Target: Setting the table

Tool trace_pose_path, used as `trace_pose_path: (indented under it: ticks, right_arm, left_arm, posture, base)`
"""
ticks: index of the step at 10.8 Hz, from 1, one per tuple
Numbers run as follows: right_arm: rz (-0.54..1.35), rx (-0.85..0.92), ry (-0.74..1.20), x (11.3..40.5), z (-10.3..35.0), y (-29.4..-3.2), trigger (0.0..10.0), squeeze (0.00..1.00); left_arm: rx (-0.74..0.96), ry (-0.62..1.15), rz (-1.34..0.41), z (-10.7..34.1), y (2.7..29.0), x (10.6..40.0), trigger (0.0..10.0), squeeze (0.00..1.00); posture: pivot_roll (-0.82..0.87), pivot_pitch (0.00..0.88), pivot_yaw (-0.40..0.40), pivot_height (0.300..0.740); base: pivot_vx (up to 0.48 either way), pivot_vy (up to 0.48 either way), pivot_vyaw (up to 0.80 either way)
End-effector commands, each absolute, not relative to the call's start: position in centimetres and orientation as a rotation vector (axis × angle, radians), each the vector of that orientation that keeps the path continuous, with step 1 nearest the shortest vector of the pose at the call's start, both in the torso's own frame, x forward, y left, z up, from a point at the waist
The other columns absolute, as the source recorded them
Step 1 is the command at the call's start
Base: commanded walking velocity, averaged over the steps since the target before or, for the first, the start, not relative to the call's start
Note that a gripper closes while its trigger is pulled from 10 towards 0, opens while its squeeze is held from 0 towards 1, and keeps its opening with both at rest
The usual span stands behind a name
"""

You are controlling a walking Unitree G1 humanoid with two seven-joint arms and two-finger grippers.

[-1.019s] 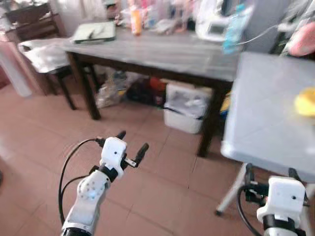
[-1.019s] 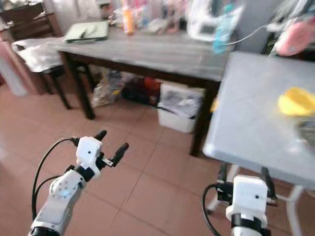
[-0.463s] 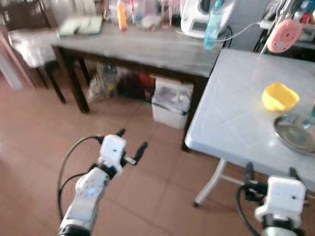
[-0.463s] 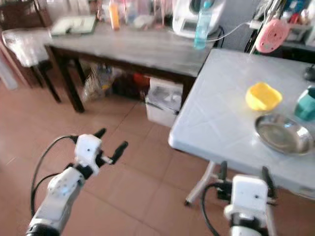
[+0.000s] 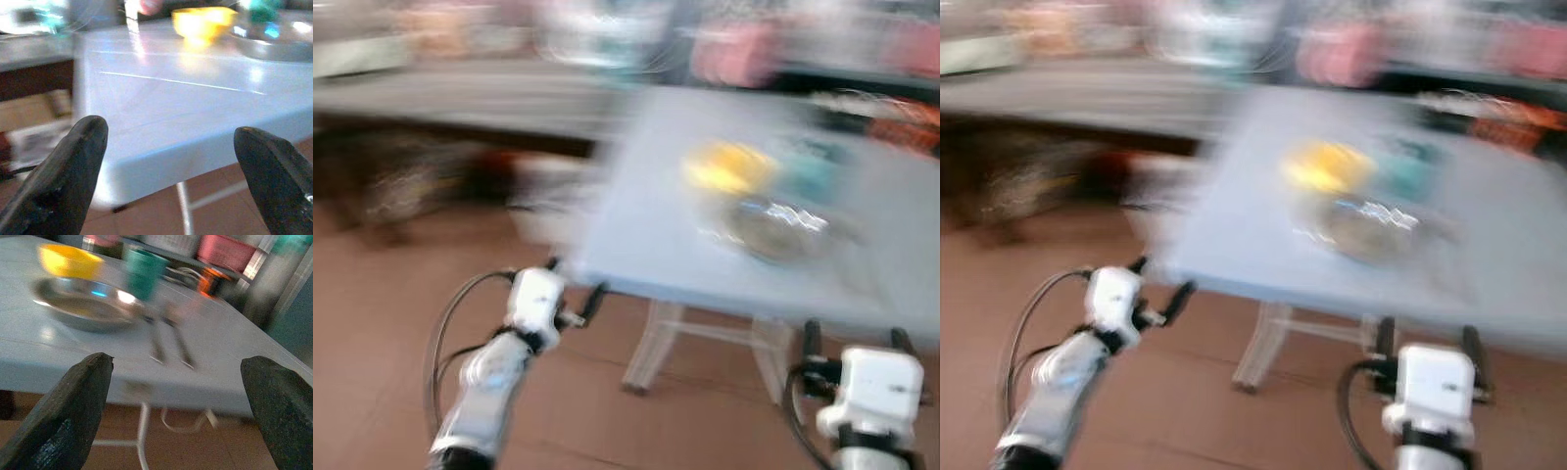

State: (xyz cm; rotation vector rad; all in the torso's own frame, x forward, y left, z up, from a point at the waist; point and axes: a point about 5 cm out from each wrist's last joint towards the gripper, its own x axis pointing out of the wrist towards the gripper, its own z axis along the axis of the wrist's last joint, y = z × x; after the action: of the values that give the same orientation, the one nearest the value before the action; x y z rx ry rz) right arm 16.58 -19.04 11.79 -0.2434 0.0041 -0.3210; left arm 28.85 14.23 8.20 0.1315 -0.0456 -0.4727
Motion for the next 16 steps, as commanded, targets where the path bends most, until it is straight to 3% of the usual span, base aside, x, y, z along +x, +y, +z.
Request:
trace_pose_path:
  ticks: [1, 10, 16]
  right_arm:
    - [-0.311, -0.268, -0.030, 16.9, 12.6, -19.1, 10.0, 0.00]
    - [-0.246, -0.277, -0.075, 17.8, 13.2, -18.3, 10.0, 0.00]
    - [-0.161, -0.261, -0.087, 18.2, 13.3, -17.0, 10.0, 0.00]
  left_arm:
    - [0.124, -0.067, -0.462, 8.6, 14.1, 29.0, 10.0, 0.00]
    - [0.135, -0.127, -0.387, 10.3, 13.9, 30.6, 10.0, 0.00]
    - [0.112, -0.121, -0.424, 10.0, 14.0, 30.1, 10.0, 0.00]
  posture:
    - [-0.03, 0.062, 0.016, 0.740]
    - [-0.03, 0.074, 0.035, 0.740]
    - [-0.03, 0.088, 0.025, 0.740]
  base:
    - [0.000, -0.311, -0.71]
    - [0.000, -0.034, -0.08]
    - [0.042, 0.000, 0.00]
